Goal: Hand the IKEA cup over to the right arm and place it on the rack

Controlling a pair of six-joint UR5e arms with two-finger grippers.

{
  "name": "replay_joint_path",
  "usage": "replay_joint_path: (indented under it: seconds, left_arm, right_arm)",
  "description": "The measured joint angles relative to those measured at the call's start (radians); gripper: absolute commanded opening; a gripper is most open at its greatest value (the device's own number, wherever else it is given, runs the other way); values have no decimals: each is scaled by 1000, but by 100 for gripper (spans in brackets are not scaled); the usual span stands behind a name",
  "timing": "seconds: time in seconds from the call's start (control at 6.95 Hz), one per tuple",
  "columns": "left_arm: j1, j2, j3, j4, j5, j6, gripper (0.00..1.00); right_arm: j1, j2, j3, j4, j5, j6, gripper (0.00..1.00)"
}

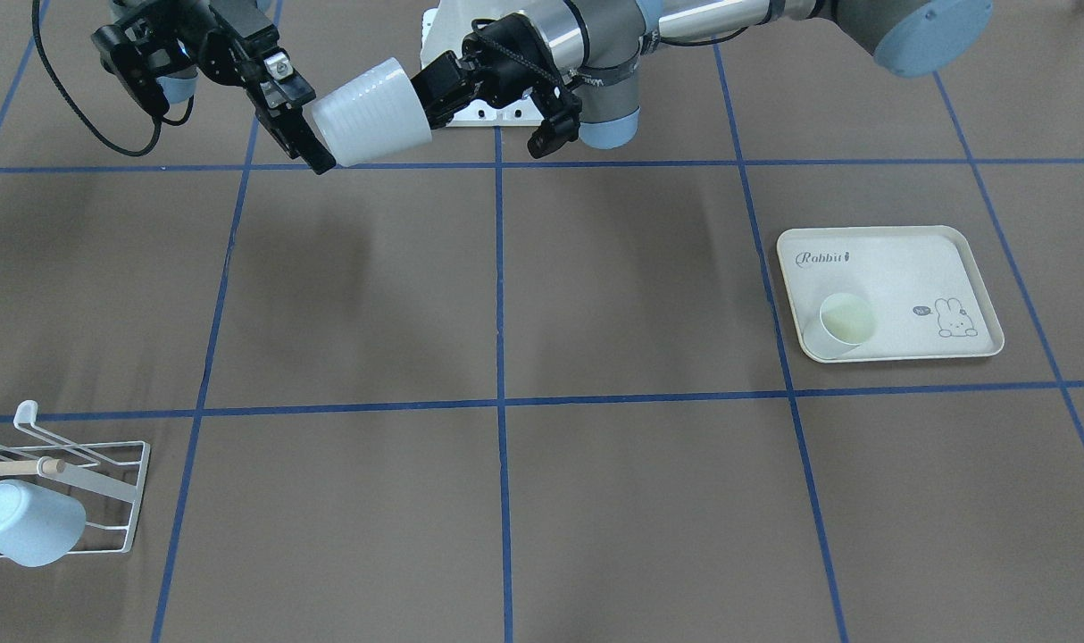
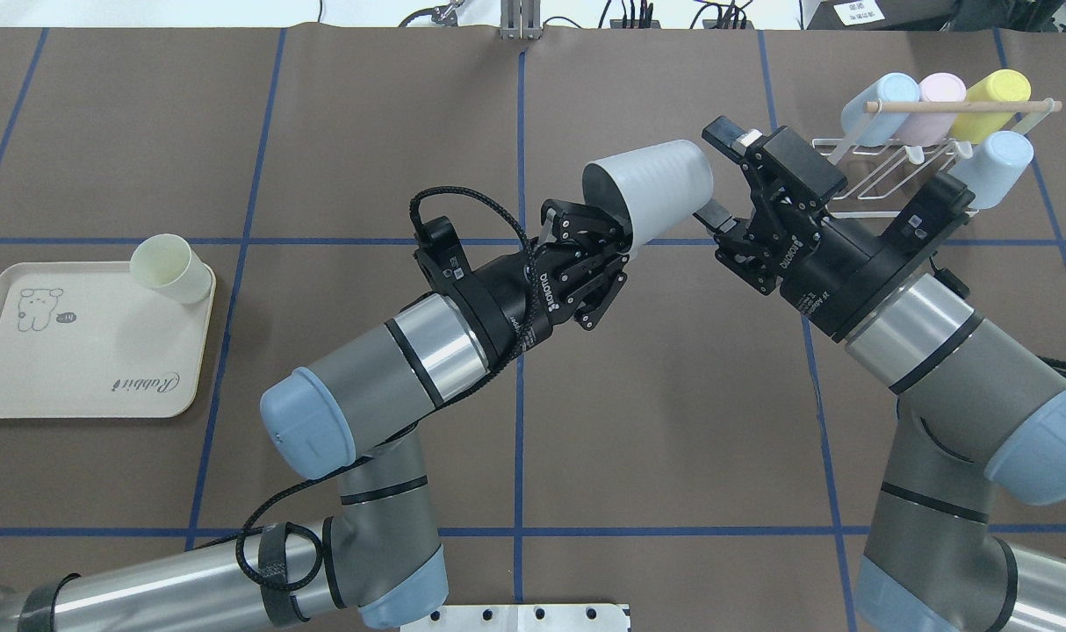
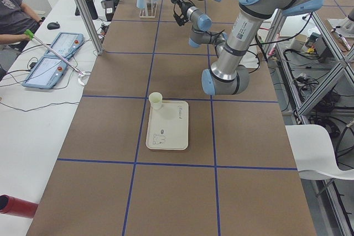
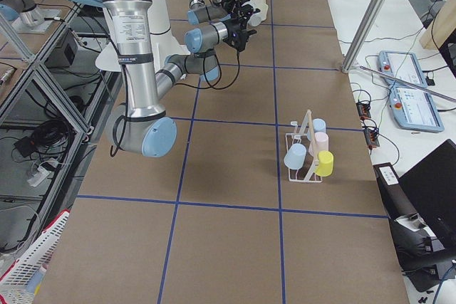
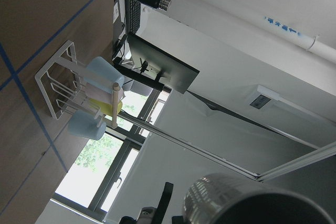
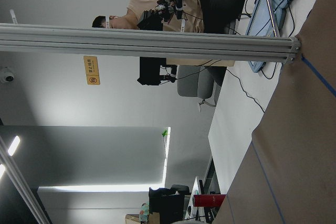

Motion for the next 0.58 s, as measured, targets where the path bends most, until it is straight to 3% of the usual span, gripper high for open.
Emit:
replay_joint_path:
  seconds: [0.58]
  left_arm:
    - [6,-29,25,2,1,0,0]
  right_arm:
    - [0,2,0,0,0,1,100]
